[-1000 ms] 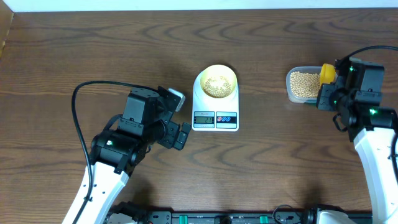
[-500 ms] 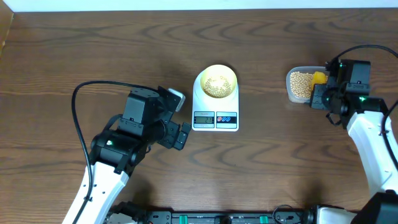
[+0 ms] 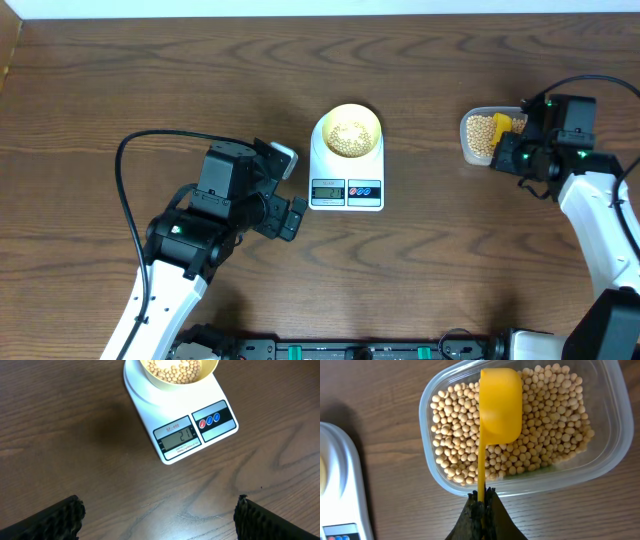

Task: Scoop item into bowl and weigh 50g on scale
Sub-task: 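Scoop more soybeans from the tub with the right gripper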

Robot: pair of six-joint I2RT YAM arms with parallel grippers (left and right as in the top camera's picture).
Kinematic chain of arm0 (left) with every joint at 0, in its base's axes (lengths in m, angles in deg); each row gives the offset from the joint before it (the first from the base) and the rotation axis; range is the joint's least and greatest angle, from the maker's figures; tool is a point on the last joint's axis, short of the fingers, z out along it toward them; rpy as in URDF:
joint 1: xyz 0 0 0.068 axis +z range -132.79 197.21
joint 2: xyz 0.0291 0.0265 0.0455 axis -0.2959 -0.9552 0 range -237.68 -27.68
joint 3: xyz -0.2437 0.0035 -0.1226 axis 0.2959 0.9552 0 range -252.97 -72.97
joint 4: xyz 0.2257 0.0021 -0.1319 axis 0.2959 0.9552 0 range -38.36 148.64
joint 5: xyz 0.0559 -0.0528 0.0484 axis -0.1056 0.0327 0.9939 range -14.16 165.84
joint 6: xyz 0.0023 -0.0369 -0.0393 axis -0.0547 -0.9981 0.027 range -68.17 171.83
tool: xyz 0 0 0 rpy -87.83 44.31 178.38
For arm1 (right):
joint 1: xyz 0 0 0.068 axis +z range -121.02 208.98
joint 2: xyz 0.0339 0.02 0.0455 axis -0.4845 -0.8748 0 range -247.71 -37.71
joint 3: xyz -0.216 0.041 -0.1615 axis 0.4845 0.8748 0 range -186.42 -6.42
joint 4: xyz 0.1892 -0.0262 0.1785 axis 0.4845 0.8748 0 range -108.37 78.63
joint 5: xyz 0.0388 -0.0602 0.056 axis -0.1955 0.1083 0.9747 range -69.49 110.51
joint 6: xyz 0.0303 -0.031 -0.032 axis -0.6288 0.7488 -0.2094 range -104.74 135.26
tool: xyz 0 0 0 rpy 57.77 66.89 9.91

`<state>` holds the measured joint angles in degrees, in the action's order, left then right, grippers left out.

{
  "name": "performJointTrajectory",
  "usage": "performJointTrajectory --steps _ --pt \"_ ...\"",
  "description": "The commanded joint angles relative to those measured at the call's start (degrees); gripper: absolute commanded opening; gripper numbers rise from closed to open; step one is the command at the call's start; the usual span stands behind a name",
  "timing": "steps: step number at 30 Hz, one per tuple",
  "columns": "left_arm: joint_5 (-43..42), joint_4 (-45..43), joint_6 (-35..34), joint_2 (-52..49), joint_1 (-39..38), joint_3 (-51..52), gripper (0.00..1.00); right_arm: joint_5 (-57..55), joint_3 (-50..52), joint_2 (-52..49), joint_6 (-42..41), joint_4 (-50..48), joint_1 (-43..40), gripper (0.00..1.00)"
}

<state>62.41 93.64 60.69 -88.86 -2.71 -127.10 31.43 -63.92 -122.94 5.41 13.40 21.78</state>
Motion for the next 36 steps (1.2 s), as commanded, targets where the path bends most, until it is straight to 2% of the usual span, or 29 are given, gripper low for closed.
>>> performJointTrajectory --steps 1,11,23,36 --pt "-0.5 0.0 0.1 -0.2 0.2 -0.1 0.98 7.6 0.3 -0.8 -2.4 -0.1 -2.1 0.01" --pt "-0.5 0.0 0.1 -0.2 0.2 -0.1 0.98 19.6 0.3 -0.8 -3.5 0.0 -9.1 0.01" --pt "-0.5 0.0 0.1 -0.2 0.2 -0.1 0.98 27.6 2.0 -0.9 -3.5 -0.3 -13.7 0.01" --pt "-0.5 0.0 0.1 -0.2 0.2 -0.1 0.98 34.2 7.5 -0.9 -11.1 -7.8 -17.4 0.01"
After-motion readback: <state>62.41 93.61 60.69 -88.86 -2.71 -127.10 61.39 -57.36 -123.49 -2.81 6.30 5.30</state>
